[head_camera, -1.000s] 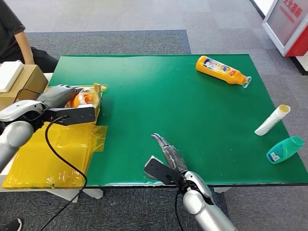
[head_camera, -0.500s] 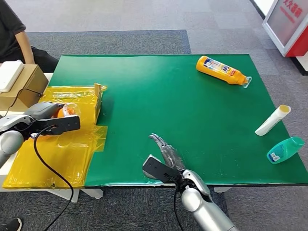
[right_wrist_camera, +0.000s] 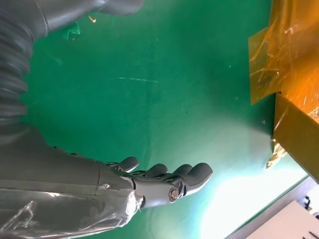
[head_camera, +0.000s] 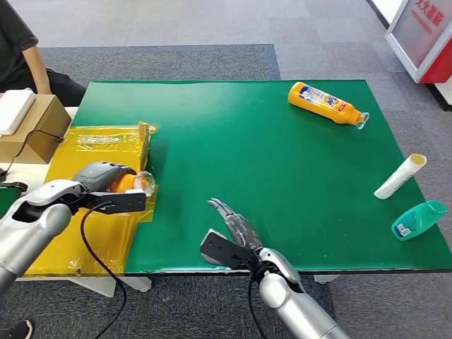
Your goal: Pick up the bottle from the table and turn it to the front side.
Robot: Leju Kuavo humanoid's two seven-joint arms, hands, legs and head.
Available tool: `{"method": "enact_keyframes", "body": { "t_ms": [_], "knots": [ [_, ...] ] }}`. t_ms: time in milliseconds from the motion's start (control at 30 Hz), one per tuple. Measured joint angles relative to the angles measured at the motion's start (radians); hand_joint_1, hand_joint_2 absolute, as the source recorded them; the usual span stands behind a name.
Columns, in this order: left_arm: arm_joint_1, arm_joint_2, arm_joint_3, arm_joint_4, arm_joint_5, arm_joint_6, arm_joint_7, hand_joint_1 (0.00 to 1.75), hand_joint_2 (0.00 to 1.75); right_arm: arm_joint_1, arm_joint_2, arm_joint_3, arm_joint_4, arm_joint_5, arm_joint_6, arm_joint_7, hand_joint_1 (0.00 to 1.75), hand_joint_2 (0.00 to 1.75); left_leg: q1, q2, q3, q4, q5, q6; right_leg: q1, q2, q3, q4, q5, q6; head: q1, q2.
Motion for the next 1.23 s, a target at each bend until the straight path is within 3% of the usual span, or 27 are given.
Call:
{"method": "enact_keyframes", "body": {
  "t_ms": [67, 133, 200, 700, 900, 1067, 1233],
  "knots": [
    [-0.007, -0.016, -0.014, 0.009, -0.012, -0.002, -0.017, 0.9, 1.75, -0.002, 0.0, 0.005, 0.008, -0.004, 0.002, -0.005, 0.0, 1.75, 0.0, 0.0, 0.0, 0.0, 0.0, 0.0, 0.0, 0.0, 0.0, 0.0, 0.0, 0.0, 0.0, 0.0],
    [-0.012, -0.03, -0.027, 0.015, -0.018, -0.007, -0.025, 0.31, 1.75, -0.007, 0.0, 0.009, 0.016, -0.006, 0.002, -0.008, 0.0, 1.75, 0.0, 0.0, 0.0, 0.0, 0.0, 0.0, 0.0, 0.0, 0.0, 0.0, 0.0, 0.0, 0.0, 0.0],
    [-0.017, -0.041, -0.04, 0.022, -0.022, -0.014, -0.027, 0.0, 1.75, -0.011, 0.0, 0.013, 0.023, -0.007, 0.004, -0.009, 0.0, 1.75, 0.0, 0.0, 0.0, 0.0, 0.0, 0.0, 0.0, 0.0, 0.0, 0.0, 0.0, 0.0, 0.0, 0.0],
    [-0.017, -0.051, -0.081, 0.095, -0.054, -0.018, 0.036, 0.0, 1.75, -0.016, 0.002, 0.023, 0.05, -0.01, 0.004, -0.014, 0.0, 1.75, 0.0, 0.0, 0.0, 0.0, 0.0, 0.0, 0.0, 0.0, 0.0, 0.0, 0.0, 0.0, 0.0, 0.0],
    [0.038, -0.054, -0.025, 0.092, -0.019, 0.086, 0.076, 0.0, 1.75, -0.012, 0.001, 0.022, 0.05, -0.007, -0.005, -0.005, 0.0, 1.75, 0.0, 0.0, 0.0, 0.0, 0.0, 0.0, 0.0, 0.0, 0.0, 0.0, 0.0, 0.0, 0.0, 0.0],
    [0.246, -0.061, 0.161, -0.087, 0.111, 0.281, -0.113, 0.0, 1.75, 0.032, -0.007, 0.007, 0.016, -0.014, -0.028, -0.013, 0.0, 1.75, 0.0, 0.001, 0.0, 0.0, -0.002, -0.001, 0.0, 0.002, -0.001, 0.0, -0.002, 0.0, 0.0, 0.0],
    [0.504, -0.108, 0.35, -0.301, 0.256, 0.317, -0.384, 0.0, 1.75, 0.093, -0.016, -0.018, -0.048, -0.049, -0.042, -0.047, 0.0, 1.75, 0.0, 0.002, 0.0, 0.0, -0.006, -0.001, 0.0, 0.003, -0.001, 0.0, -0.005, 0.0, 0.0, 0.0]
  ]
}}
